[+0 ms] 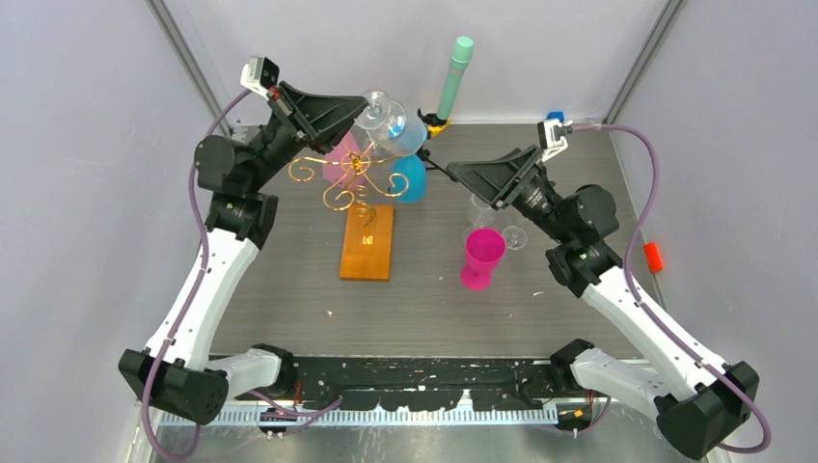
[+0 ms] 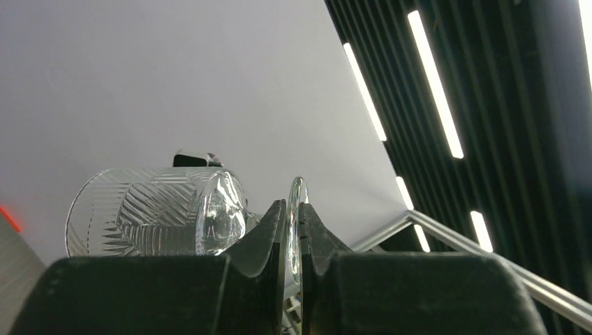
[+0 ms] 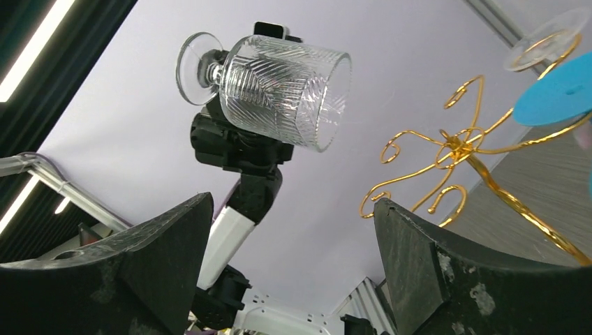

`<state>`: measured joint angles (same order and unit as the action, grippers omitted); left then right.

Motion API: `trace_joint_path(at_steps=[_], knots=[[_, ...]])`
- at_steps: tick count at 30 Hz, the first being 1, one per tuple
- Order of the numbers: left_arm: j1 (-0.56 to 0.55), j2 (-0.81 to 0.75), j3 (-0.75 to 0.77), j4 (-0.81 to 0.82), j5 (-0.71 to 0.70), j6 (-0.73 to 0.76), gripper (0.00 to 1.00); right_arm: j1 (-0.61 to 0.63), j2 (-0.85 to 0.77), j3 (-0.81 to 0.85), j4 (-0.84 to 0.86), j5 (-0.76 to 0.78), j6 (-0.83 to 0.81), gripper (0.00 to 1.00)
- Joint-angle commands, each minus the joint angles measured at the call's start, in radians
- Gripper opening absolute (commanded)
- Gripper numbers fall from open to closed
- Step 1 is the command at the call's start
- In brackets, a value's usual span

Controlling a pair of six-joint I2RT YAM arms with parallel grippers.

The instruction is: Take the wine glass off the wine glass rack

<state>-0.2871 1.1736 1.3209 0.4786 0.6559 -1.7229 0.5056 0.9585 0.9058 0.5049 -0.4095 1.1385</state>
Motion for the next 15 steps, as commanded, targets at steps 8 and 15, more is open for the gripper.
trace_joint_path(at_steps=[8,15], knots=[[-0.082,-0.084,-0.136,0.144,-0.218,-0.207,0.00,0.100,0.115,0.060,0.276,0.038,0.008,0.92],[-0.106,-0.092,-0.136,0.105,-0.232,-0.225,0.00,0.123,0.184,0.092,0.407,0.011,0.006,0.91]])
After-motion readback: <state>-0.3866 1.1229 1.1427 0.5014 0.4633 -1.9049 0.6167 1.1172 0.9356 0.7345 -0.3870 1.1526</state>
